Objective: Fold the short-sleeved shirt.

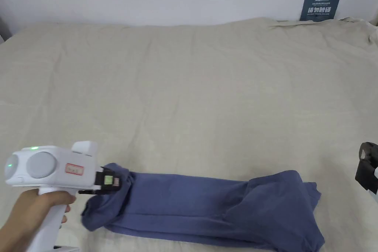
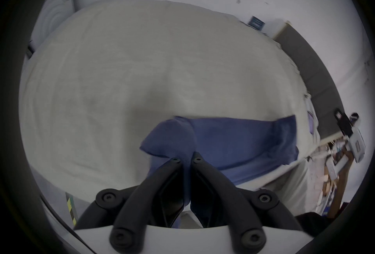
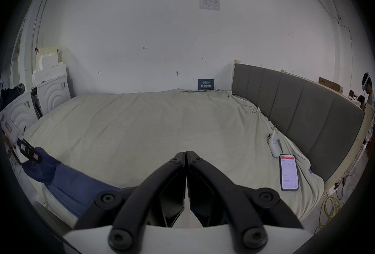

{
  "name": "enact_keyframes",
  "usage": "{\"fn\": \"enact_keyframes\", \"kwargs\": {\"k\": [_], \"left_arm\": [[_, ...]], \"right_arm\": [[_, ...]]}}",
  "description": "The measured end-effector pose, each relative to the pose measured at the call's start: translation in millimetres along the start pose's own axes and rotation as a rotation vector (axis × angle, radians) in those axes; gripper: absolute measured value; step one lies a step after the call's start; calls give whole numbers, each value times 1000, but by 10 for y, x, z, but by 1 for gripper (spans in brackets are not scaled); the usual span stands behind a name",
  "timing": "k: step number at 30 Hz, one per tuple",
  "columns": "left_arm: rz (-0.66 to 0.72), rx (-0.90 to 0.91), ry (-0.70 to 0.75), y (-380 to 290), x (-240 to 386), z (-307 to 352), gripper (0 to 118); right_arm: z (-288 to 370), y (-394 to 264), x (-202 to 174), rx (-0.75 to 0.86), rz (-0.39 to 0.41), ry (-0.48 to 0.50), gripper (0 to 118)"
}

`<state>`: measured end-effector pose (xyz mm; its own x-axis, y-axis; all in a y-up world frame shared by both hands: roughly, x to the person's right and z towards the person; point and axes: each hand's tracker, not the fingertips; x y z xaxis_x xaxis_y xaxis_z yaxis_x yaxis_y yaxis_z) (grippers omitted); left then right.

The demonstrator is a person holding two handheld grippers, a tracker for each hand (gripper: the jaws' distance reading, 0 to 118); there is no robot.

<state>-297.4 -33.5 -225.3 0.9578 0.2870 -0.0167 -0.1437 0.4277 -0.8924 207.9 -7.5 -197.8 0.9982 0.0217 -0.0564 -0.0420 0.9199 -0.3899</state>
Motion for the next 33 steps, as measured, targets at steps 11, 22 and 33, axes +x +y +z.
{"fn": "enact_keyframes", "kwargs": {"k": [11, 22, 33], "left_arm": [[-83, -94, -144, 120, 912, -856, 1], [-78, -159, -120, -7, 1143, -1304, 51], [-74, 114, -90, -32, 800, -659, 113]], "right_arm": [[84, -44, 76, -2, -13, -5, 0], [120, -80, 163, -13, -18, -18, 0], [138, -40, 137, -10, -22, -12, 0]]}}
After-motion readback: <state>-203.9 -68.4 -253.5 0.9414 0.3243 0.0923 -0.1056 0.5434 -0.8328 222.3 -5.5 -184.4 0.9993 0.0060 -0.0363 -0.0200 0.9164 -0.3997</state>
